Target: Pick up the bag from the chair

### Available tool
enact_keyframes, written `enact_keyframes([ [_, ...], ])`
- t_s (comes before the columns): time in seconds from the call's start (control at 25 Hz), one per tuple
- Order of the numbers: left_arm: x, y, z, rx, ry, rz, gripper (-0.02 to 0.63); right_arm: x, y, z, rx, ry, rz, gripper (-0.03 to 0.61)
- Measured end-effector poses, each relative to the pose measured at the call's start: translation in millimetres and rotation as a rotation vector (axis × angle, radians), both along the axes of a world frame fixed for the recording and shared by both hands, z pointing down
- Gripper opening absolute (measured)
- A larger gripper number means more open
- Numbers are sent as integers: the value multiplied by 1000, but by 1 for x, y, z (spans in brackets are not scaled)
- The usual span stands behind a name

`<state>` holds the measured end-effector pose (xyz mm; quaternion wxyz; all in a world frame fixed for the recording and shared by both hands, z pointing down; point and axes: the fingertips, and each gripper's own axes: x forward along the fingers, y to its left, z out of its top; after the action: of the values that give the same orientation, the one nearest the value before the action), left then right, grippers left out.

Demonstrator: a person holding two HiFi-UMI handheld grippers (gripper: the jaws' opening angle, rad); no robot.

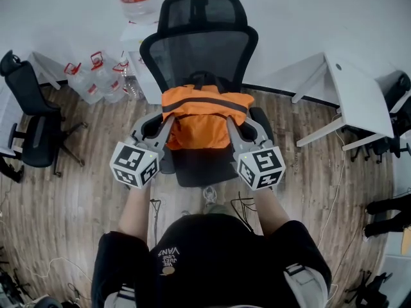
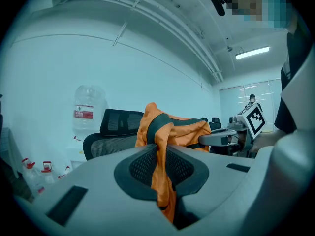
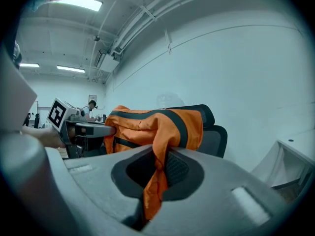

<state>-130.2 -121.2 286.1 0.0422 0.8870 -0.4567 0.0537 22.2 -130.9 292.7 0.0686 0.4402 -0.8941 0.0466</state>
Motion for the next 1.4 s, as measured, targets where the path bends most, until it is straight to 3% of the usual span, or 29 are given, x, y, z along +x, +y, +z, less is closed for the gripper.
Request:
enact_keyframes([
  [0.68,14,3,-40,83,15,23,41,17,4,-39,73,-24,14,12],
  [1.4,20,4,-50,110,19,11,40,23,1,-49,104,-27,15,12],
])
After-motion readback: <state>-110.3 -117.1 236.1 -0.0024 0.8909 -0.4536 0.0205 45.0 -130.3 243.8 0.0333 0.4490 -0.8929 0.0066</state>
